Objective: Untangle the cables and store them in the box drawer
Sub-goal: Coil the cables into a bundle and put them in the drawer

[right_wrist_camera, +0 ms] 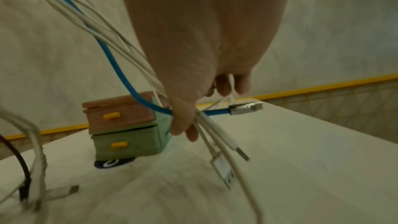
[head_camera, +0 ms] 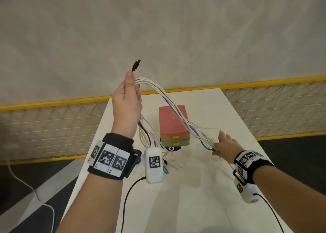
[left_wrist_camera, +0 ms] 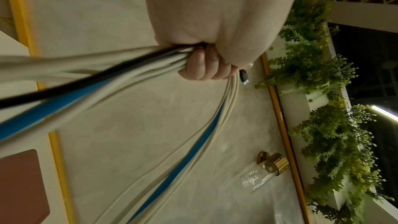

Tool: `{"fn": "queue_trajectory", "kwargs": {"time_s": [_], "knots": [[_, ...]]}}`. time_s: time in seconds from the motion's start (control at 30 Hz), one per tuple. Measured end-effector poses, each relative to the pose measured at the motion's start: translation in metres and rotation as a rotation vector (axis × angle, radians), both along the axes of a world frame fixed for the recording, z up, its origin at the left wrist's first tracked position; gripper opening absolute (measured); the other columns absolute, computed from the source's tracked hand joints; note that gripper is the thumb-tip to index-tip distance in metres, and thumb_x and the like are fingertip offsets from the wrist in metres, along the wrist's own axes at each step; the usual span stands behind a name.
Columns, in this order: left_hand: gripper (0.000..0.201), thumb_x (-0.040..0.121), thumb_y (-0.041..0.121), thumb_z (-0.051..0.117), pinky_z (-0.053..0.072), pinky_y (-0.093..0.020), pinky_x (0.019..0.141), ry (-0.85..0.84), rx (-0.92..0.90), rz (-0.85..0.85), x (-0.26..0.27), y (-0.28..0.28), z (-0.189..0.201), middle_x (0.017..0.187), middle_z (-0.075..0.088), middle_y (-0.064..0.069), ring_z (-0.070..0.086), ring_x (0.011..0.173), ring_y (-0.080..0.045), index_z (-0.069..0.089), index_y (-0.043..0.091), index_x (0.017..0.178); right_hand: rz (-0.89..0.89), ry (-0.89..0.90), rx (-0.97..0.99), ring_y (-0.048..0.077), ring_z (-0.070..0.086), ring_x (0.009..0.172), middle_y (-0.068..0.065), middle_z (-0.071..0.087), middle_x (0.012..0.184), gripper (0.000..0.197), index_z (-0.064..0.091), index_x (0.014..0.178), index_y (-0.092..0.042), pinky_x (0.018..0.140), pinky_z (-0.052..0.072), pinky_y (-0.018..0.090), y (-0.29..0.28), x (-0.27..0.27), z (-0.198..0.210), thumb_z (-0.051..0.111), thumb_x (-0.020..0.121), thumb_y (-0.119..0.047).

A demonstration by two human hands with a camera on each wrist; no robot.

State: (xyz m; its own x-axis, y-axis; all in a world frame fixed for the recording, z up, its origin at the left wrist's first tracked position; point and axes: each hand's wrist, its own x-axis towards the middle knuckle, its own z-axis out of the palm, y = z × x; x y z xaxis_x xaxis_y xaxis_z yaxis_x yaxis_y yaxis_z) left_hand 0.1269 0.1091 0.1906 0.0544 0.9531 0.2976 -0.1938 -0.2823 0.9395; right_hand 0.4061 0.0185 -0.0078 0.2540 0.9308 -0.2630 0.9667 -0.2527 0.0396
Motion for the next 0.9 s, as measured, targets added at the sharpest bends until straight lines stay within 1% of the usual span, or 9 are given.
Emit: {"fn": "queue_trajectory", "kwargs": {"time_s": [0.1,0.23,0.3,0.4,0.47,0.57,0.67,0.8,0.9], "knots": [[0.042,0.1,0.048,0.039,0.019,-0.02,0.038,-0.007,-0.017,-0.007,0.0,0.002,-0.003,0.051,0.031,0.012,0.021,0.044,-0.006,0.041,0.021,0.068,-0.061,0.173,-0.072,0.027,0.049,0.084,0.016,0.04,0.124,0.033,0.061,0.111,-0.003,0.083,0.043,0.031,0.014,-0.002,0.018,0.056,0.092,-0.03],[0.043,0.101,0.047,0.038,0.019,-0.019,0.038,-0.027,-0.02,0.002,-0.003,0.004,-0.001,0.048,0.03,0.013,0.021,0.044,-0.006,0.04,0.02,0.067,-0.165,0.256,0.139,0.034,0.059,0.096,0.011,0.042,0.099,0.023,0.064,0.099,-0.001,0.086,0.044,0.032,0.025,0.004,0.033,0.058,0.092,-0.021],[0.043,0.101,0.047,0.039,0.019,-0.019,0.038,-0.04,-0.021,0.007,-0.006,0.005,-0.002,0.048,0.03,0.013,0.02,0.044,-0.007,0.04,0.021,0.067,-0.191,0.356,0.371,0.037,0.057,0.102,0.016,0.047,0.108,0.023,0.061,0.111,0.002,0.093,0.043,0.031,0.027,0.014,0.033,0.059,0.089,-0.006],[0.044,0.1,0.047,0.04,0.019,-0.019,0.037,0.001,-0.018,-0.017,-0.004,0.008,-0.009,0.049,0.03,0.013,0.02,0.044,-0.006,0.04,0.021,0.066,-0.123,0.454,0.243,0.03,0.055,0.117,0.015,0.043,0.14,0.07,0.028,0.147,-0.02,0.094,0.044,0.031,0.024,0.02,0.041,0.048,0.087,0.01],[0.043,0.1,0.046,0.041,0.019,-0.018,0.037,0.06,-0.014,-0.055,0.001,0.009,-0.017,0.05,0.03,0.012,0.021,0.042,-0.005,0.04,0.02,0.066,-0.112,0.428,0.233,0.028,0.057,0.116,0.009,0.037,0.149,0.079,0.015,0.15,-0.031,0.092,0.046,0.033,0.024,0.018,0.053,0.046,0.088,0.007],[0.042,0.1,0.044,0.043,0.029,-0.014,0.043,0.228,0.012,-0.108,0.012,0.008,-0.032,0.055,0.03,0.007,0.025,0.044,-0.006,0.04,0.021,0.065,-0.097,0.516,0.514,0.024,0.056,0.118,0.007,0.038,0.149,0.067,0.021,0.149,-0.029,0.1,0.045,0.035,0.026,0.004,0.074,0.048,0.091,-0.007],[0.045,0.1,0.045,0.042,0.033,-0.026,0.054,0.502,0.124,-0.128,0.021,0.007,-0.046,0.056,0.035,0.007,0.033,0.048,-0.008,0.047,0.017,0.066,0.057,0.712,0.772,0.016,0.044,0.132,0.002,0.034,0.151,0.069,0.022,0.149,-0.025,0.11,0.037,0.034,0.025,-0.028,0.107,0.057,0.09,-0.02],[0.047,0.102,0.044,0.035,0.047,-0.041,0.066,0.845,0.265,-0.152,0.039,0.0,-0.054,0.073,0.063,-0.006,0.058,0.069,-0.025,0.059,0.007,0.083,0.442,0.48,0.789,0.017,0.021,0.145,0.002,0.032,0.152,0.085,0.025,0.148,-0.021,0.117,0.021,0.031,0.03,-0.079,0.145,0.067,0.074,-0.023],[0.033,0.103,0.028,0.034,0.051,-0.047,0.073,0.932,0.259,-0.227,0.048,-0.011,-0.054,0.085,0.068,-0.014,0.063,0.078,-0.03,0.057,0.009,0.09,0.501,0.292,0.687,0.024,0.055,0.112,0.004,0.056,0.118,0.073,0.039,0.139,-0.02,0.099,0.041,0.031,0.042,-0.098,0.141,0.068,0.072,-0.018]]}}
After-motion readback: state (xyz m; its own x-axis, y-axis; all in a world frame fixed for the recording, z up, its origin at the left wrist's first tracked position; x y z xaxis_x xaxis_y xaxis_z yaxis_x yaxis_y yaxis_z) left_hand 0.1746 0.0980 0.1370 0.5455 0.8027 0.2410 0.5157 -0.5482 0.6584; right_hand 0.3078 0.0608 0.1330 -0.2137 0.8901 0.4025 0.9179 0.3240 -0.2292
